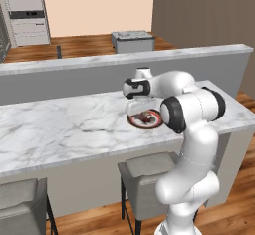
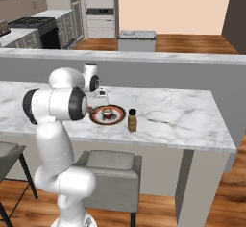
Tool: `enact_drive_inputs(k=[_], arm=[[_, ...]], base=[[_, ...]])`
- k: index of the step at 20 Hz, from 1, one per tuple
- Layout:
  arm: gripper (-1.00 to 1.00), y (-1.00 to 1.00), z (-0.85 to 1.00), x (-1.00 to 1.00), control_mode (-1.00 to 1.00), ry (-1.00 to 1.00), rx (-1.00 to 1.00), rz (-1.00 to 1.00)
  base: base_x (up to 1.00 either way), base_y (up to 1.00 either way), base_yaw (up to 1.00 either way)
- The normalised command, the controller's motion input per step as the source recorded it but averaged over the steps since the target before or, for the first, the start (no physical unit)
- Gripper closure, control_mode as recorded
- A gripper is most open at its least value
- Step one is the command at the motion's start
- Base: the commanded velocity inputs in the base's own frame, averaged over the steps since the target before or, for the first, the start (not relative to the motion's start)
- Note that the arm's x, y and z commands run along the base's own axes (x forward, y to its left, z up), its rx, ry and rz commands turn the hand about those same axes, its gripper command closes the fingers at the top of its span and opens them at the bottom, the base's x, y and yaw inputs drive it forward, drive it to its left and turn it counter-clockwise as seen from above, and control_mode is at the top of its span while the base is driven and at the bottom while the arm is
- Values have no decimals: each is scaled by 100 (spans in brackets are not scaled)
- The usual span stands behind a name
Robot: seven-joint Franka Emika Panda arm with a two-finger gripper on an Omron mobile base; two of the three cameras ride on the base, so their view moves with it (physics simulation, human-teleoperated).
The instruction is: Take the cinnamon bottle from the cabinet and place it on the dining table, next to the plate with the cupcake. Then take the chocolate from the dining counter and place it on the cupcake plate.
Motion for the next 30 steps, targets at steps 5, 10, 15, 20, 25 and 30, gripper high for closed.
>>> enact_drive_inputs(k=[5, 10, 15, 20, 25, 30], arm=[[100, -41, -18, 51, -100, 0, -1, 11], [100, -3, -43, 28, -100, 3, -7, 7], [100, 0, -34, 22, -100, 0, -4, 5], [-100, 0, -6, 6, -100, 0, 0, 1], [-100, -1, 0, -4, -100, 0, 0, 0], [-100, 0, 32, -34, -100, -2, 0, 0]], base=[[0, 0, 0], [0, 0, 0], [0, 0, 0], [0, 0, 0], [0, 0, 0], [0, 0, 0]])
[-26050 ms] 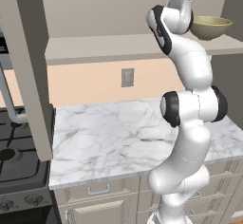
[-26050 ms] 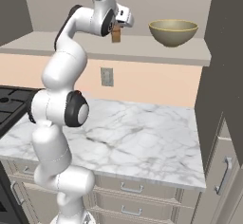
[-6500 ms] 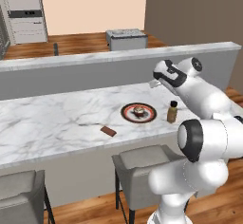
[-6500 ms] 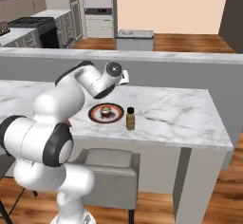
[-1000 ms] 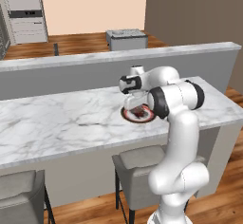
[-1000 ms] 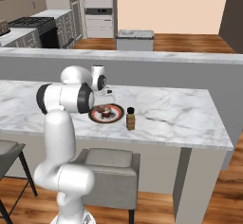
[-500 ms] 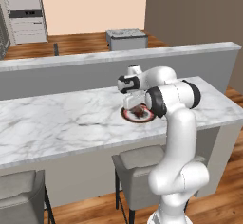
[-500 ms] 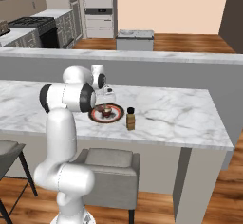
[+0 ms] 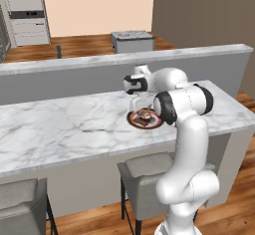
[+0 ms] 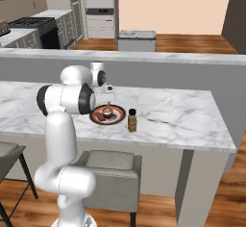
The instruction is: Take the cinnamon bottle from the cabinet and place it on the dining table, next to the plate with the cupcake. Then take the chocolate from the dining counter and place it on the cupcake plate.
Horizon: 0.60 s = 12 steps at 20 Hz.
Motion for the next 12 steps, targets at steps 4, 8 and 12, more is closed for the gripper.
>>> enact_drive_inputs(k=[4, 8, 12], arm=[[-100, 0, 67, -46, -100, -6, 0, 0], [-100, 3, 86, -70, -100, -12, 0, 0], [-100, 0, 84, -98, -100, -25, 0, 0]], base=[[0, 0, 0], [0, 0, 0], [0, 0, 0]])
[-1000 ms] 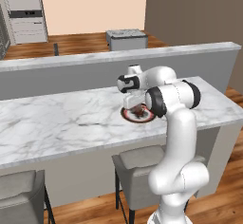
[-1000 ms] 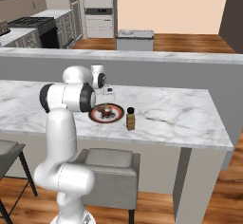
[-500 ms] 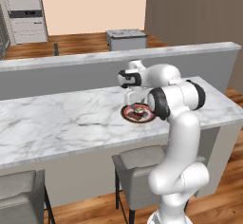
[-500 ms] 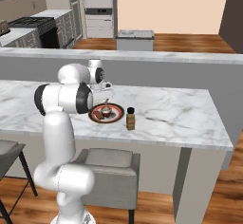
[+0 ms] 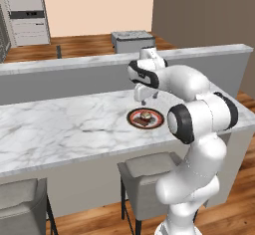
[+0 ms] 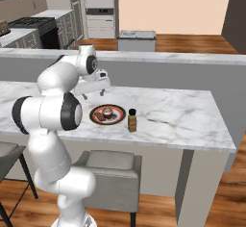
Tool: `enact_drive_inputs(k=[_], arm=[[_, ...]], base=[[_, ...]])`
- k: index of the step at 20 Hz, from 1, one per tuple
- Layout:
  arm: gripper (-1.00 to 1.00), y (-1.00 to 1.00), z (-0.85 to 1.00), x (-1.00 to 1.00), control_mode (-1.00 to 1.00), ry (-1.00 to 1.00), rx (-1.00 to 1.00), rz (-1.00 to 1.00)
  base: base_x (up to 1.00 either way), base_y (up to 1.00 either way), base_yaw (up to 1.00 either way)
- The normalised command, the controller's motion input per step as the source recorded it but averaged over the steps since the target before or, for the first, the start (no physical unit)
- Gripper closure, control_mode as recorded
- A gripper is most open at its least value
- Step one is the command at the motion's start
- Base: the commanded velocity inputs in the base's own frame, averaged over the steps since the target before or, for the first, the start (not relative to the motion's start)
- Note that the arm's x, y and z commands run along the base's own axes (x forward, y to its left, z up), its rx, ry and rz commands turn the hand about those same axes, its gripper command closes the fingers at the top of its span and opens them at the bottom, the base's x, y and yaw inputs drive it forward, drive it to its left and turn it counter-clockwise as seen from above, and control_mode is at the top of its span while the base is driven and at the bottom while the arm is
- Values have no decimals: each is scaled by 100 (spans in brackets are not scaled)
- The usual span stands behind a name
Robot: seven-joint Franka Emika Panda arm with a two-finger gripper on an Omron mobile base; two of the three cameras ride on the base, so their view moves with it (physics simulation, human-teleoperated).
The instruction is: Take the cinnamon bottle from the cabinet and place it on the dining table, next to the plate with the cupcake. Then take the chocolate from the dining counter and place it on the cupcake plate.
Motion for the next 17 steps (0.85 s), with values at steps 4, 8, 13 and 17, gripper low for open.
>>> enact_drive_inputs(k=[4, 8, 13, 17], arm=[[-100, 0, 70, -100, -100, -35, 0, 0], [-100, 0, 63, -100, -100, -35, 0, 0], [-100, 0, 29, -100, -100, -25, 0, 0], [-100, 0, -2, -77, -100, -11, 0, 0]], base=[[0, 0, 0], [0, 0, 0], [0, 0, 0], [0, 0, 0]])
